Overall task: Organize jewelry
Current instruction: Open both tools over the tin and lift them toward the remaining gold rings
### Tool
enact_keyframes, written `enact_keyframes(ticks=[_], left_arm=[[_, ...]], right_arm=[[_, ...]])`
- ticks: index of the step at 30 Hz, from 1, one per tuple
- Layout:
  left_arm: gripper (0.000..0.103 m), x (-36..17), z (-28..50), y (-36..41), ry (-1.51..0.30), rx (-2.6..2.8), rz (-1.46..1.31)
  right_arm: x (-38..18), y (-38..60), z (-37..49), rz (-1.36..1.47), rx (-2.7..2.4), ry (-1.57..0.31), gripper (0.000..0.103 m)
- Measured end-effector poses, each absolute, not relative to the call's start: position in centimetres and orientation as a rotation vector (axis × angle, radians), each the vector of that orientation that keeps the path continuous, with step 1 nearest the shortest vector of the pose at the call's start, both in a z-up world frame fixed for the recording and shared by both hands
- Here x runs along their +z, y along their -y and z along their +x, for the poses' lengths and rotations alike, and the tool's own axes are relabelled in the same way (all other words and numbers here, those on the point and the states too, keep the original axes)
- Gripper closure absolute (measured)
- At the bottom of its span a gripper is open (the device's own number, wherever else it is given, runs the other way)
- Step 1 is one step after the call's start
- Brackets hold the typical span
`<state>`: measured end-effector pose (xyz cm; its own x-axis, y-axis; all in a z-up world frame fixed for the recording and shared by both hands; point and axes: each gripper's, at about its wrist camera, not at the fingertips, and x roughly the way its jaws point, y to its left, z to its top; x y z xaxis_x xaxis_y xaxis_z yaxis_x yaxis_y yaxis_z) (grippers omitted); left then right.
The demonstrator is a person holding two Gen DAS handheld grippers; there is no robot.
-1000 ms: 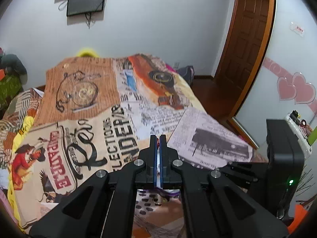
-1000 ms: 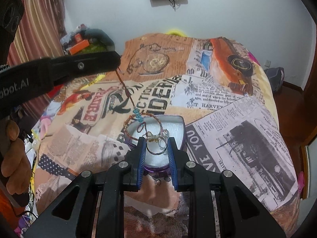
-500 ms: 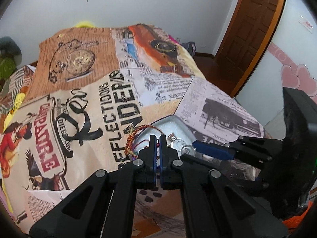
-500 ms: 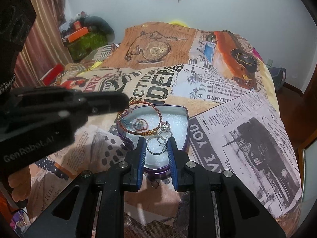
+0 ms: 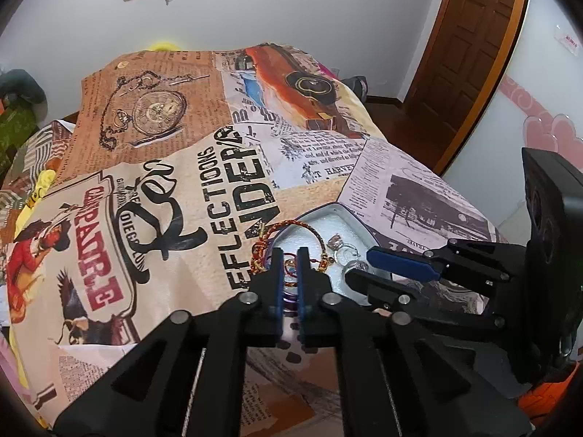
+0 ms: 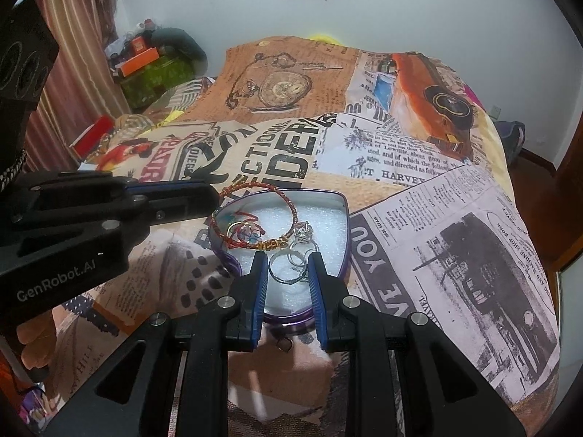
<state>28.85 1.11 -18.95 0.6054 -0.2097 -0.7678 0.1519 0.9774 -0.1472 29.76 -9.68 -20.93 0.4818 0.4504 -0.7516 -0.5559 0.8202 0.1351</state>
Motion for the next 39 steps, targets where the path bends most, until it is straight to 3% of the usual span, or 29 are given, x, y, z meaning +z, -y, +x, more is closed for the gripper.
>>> enact_keyframes(ticks=[3, 4, 14, 27, 39], left_arm=[[0.073, -18.6, 28.4, -1.2, -0.881, -0.199, -0.065], [0.072, -18.5, 28.3, -1.3, -0.875, -0.196, -0.063], [0.071, -16.8, 26.7, -1.8, -0.848, -0.167, -0.041], [0.07, -16.9, 24.0, -2.1, -0.877, -0.153, -0.024], [0.069, -21.8, 23.2, -1.3, -0.994, -0.177, -0.082]], right_arm=[[-20.9, 9.6, 29.8, -0.142, 0.603, -0.874, 0.083], [-20.9, 9.6, 29.8, -0.142, 0.6, -0.875, 0.083], [-19.8, 10.2, 29.3, -0.131, 0.572, -0.856, 0.07], [-18.0, 12.0, 27.4, -0.124, 0.565, -0.83, 0.07], [-22.0, 13.1, 25.9, -0.137, 0.575, -0.955, 0.07]])
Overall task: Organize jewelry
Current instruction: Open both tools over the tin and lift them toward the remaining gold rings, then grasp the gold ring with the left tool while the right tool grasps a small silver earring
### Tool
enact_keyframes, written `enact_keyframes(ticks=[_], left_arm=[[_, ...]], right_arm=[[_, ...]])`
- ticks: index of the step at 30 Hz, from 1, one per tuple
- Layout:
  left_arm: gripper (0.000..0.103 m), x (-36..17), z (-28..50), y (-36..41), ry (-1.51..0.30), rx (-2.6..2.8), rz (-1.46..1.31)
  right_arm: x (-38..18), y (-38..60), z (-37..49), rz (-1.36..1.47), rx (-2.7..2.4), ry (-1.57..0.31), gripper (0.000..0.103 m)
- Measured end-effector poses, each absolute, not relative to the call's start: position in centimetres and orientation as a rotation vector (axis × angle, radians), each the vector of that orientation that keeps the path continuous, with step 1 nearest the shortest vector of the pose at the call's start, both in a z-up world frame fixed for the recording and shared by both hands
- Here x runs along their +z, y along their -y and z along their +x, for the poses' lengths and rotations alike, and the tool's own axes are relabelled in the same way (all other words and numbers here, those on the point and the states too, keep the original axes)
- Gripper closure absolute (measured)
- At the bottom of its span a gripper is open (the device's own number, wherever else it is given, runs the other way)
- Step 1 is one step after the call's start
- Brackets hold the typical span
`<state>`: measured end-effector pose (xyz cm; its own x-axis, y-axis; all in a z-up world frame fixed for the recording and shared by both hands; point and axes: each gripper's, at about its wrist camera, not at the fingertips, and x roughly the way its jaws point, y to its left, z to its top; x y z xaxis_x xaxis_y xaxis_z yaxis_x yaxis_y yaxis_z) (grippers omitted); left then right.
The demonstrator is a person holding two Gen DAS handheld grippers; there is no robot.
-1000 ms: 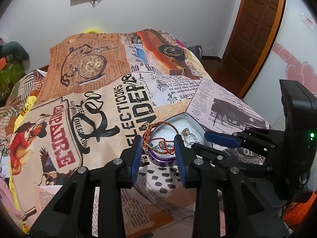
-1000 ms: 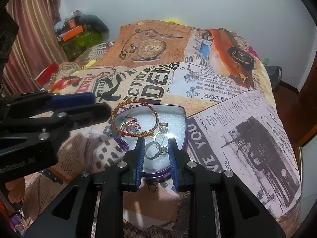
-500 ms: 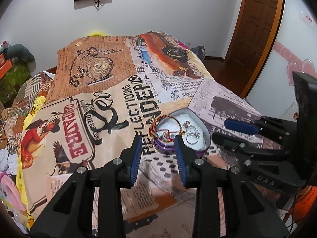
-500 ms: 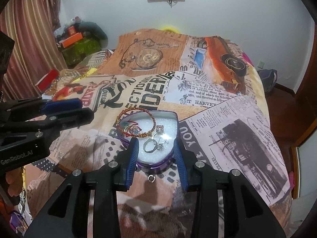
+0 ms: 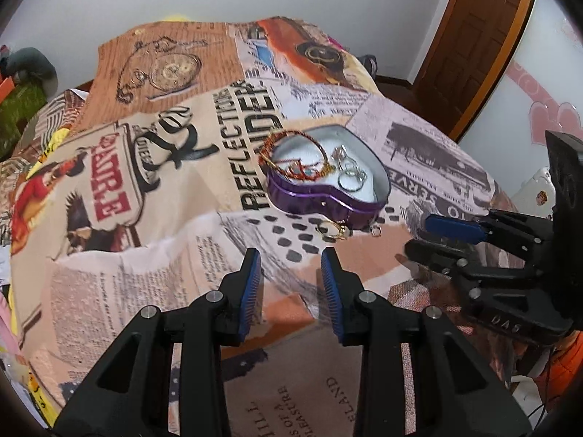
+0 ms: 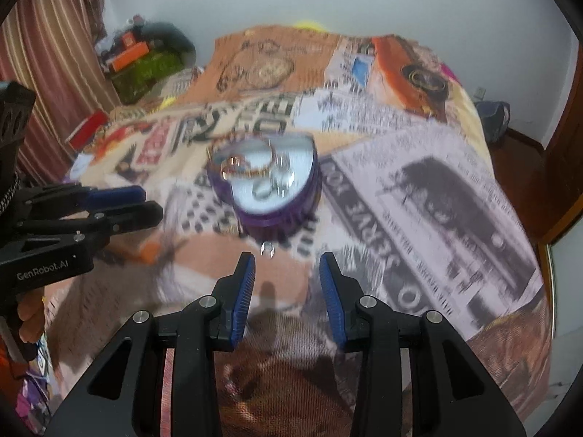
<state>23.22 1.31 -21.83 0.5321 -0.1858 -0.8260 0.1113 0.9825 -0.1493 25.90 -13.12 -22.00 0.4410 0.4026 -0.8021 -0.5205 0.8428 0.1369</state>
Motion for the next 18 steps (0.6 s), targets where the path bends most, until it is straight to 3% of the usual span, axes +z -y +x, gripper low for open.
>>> enact_keyframes(ticks=[15, 18], left_arm=[[0.069, -22.9, 23.9, -0.6, -1.011, -0.216, -0.069], [0.07, -23.1, 24.0, -0.1, -1.017, -0.237, -0.062]], right_arm=[[-24.1, 10.6, 27.1, -0.219, 0.666, -0.96, 0.071], [-24.3, 10.6, 27.3, -0.232, 0.649, -0.954, 0.083]])
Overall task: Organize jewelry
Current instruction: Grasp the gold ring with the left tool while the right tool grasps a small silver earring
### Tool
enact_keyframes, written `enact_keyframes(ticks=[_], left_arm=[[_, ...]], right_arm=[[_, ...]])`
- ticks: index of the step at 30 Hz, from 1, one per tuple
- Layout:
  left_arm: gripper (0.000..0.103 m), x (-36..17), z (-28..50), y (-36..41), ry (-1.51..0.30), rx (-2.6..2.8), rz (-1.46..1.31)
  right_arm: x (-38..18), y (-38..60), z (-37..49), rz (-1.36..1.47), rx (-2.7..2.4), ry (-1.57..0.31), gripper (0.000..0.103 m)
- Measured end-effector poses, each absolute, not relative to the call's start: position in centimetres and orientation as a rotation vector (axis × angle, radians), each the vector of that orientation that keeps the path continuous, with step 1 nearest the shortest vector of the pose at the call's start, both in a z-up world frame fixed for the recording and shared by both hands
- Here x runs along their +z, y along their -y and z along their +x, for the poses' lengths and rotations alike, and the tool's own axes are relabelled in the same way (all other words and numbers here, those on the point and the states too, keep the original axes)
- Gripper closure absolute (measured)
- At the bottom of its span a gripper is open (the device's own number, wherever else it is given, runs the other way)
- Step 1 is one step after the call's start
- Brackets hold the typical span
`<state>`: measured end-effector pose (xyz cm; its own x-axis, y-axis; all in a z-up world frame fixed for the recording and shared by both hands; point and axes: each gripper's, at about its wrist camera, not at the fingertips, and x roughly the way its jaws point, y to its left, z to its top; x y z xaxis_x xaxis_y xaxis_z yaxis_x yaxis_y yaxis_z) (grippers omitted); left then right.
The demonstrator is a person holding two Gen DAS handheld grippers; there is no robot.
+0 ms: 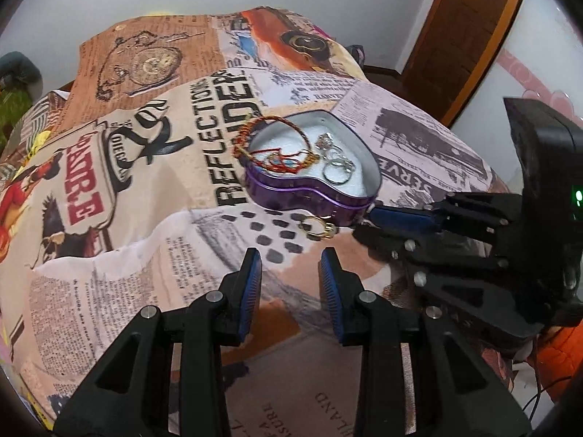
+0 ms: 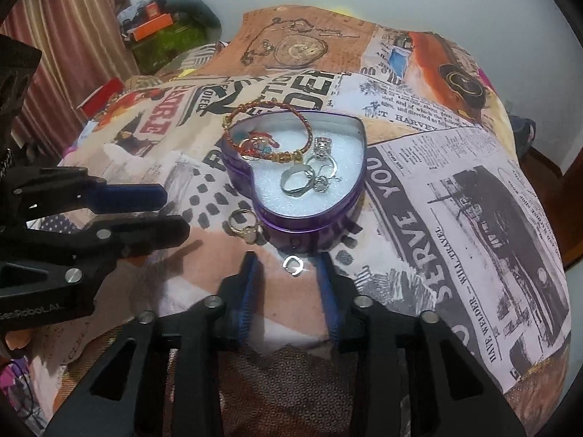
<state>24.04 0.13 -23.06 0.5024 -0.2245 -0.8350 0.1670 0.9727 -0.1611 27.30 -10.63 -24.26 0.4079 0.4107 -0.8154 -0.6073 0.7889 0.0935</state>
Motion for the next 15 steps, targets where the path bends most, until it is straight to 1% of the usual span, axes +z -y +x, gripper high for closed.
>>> enact_keyframes(ticks=[2, 15], left_arm=[[0.069, -23.2, 24.1, 0.5, -1.021, -0.25, -0.051], [0.069, -24.0, 26.2, 2.9, -1.054, -0.242, 0.008]], right_arm=[[-24.3, 10.9, 27.6, -0.228, 0.635, -0.958, 0.093], [-23.1, 13.5, 26.9, -0.125, 0.632, -0.924, 0.093]])
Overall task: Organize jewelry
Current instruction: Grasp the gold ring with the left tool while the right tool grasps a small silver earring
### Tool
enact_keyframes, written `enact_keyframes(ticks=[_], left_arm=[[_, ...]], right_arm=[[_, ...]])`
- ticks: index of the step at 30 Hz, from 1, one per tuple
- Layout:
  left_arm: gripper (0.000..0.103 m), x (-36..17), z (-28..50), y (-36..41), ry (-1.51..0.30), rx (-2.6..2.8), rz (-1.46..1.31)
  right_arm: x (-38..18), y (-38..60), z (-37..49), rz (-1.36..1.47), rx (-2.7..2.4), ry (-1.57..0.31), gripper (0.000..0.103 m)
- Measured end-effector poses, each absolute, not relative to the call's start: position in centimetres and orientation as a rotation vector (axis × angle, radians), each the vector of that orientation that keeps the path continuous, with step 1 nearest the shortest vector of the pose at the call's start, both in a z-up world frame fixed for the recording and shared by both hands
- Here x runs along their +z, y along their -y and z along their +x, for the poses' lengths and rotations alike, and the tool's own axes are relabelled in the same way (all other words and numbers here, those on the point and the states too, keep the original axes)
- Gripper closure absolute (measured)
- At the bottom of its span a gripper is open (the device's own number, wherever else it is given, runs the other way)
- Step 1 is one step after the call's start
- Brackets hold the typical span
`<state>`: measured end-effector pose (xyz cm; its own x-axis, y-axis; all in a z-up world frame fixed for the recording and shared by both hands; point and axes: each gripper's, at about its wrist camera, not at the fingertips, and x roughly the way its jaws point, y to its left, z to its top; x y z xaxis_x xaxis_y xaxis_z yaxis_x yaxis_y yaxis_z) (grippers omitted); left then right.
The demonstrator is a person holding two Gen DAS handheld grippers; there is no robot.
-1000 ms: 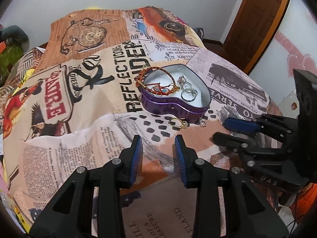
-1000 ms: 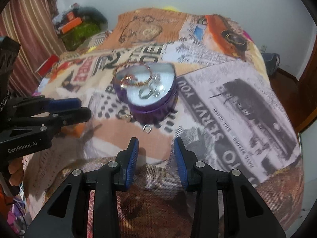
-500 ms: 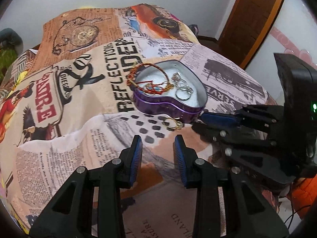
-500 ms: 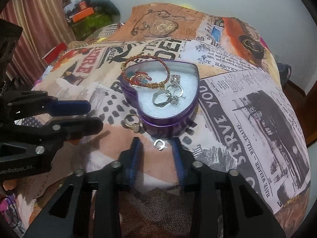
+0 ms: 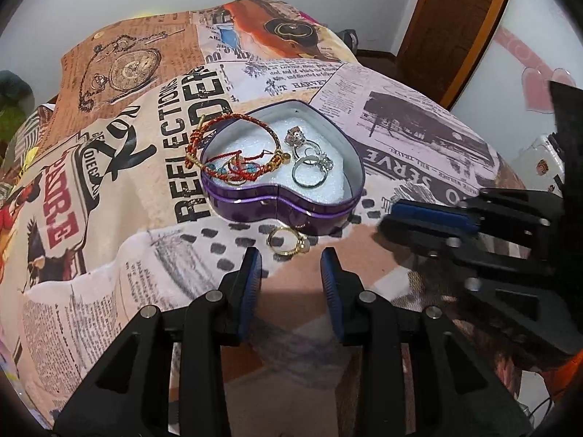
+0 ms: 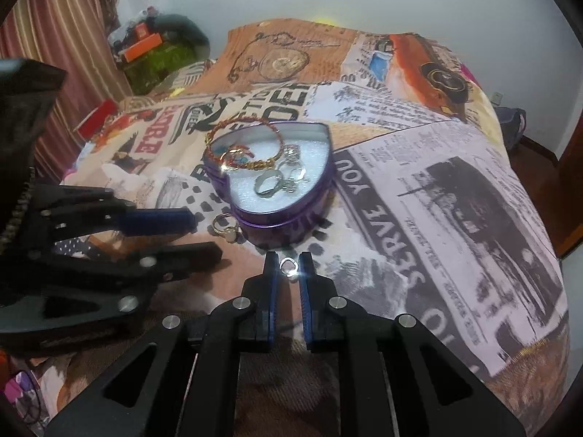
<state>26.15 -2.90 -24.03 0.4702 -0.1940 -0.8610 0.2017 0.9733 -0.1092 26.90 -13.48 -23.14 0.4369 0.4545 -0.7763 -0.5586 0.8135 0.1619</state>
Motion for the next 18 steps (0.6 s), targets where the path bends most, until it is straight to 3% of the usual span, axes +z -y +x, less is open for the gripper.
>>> enact_keyframes(ticks=[8, 11, 18], left_arm=[[0.07, -24.5, 26.7, 3.3, -1.044, -0.221, 0.03], [0.081, -24.5, 26.6, 3.6, -1.039, -0.23, 0.046], [0.095, -24.4, 26.3, 3.1, -1.043, -0.22, 0.016]], right_arm=[[-22.7, 14.3, 26.9, -0.1, 0.619, -0.911, 0.093], [-22.5, 14.2, 26.9, -0.093, 0.624, -0.905, 0.093], [-21.8, 13.9, 26.7, -0.096, 0.627, -0.89, 0.093]])
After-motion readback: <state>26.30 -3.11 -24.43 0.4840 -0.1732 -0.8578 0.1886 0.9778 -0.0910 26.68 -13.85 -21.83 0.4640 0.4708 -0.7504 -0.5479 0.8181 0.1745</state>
